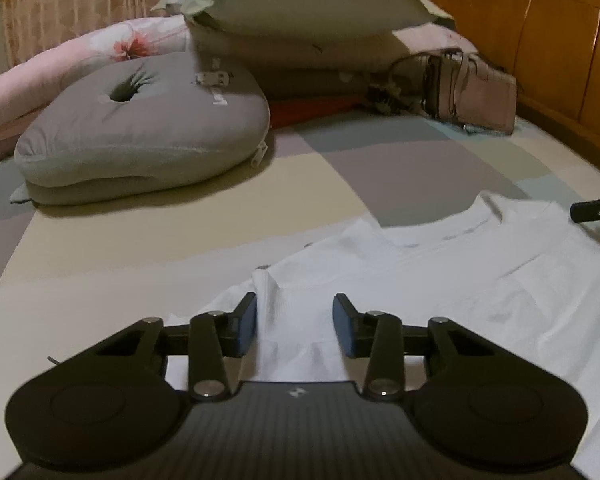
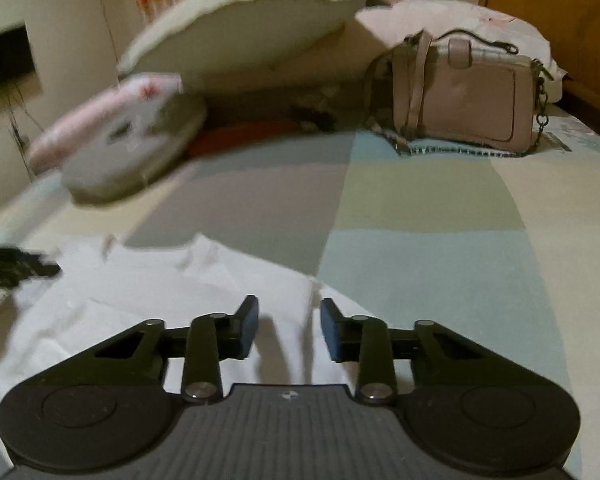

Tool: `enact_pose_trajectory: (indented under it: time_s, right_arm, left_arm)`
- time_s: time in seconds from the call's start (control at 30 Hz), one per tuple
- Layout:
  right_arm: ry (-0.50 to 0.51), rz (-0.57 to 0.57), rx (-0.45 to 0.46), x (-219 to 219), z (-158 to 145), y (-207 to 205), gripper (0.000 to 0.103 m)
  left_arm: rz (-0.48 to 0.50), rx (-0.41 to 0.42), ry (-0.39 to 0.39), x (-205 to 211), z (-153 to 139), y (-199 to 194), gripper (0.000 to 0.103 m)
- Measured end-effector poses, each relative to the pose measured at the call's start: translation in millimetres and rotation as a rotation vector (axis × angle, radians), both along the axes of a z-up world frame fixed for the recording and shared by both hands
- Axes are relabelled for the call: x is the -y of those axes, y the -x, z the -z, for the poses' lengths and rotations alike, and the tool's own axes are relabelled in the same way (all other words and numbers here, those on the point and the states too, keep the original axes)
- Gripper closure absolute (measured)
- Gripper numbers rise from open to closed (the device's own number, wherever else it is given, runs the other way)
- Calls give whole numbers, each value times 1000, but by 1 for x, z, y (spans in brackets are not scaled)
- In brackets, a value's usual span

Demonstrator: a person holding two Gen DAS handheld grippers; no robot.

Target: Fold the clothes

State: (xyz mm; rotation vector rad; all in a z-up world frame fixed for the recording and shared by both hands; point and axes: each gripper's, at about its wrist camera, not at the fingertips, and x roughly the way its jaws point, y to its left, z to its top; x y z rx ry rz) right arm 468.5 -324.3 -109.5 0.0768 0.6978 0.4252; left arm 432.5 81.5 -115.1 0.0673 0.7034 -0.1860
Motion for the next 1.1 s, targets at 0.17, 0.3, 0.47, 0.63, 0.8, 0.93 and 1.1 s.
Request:
enact_pose_trajectory:
  time_s: [0.17,0.3,0.47,0.63,0.8,0.93,1.1]
  right_arm:
    - [-49,-2,3,-3,4,-2,89]
    - [-64,15,52,-3,-5,6,92]
    - [-81,34,110,-5,-24,8,93]
    - [-62,68,87,-12,-16,-6,93]
    - [-21,86,27,-5,-16,3,88]
    - [47,-13,86,-12,-50,50,77]
    - [116,-149,29,-62,-49,110,64]
  left_arm:
    - [-40,14,14,-4,-4,2,99]
    - [-50,57,40,-10,-20,15,100]
    - [-53,135,75,-19,-46,24,101]
    - [-68,58,76,-24,-34,4,99]
    - [-94,9,12,-25,-26,15,91]
    - [-18,94,-66,-12,-51,58,81]
    - [186,50,-25,30,-51,111,66]
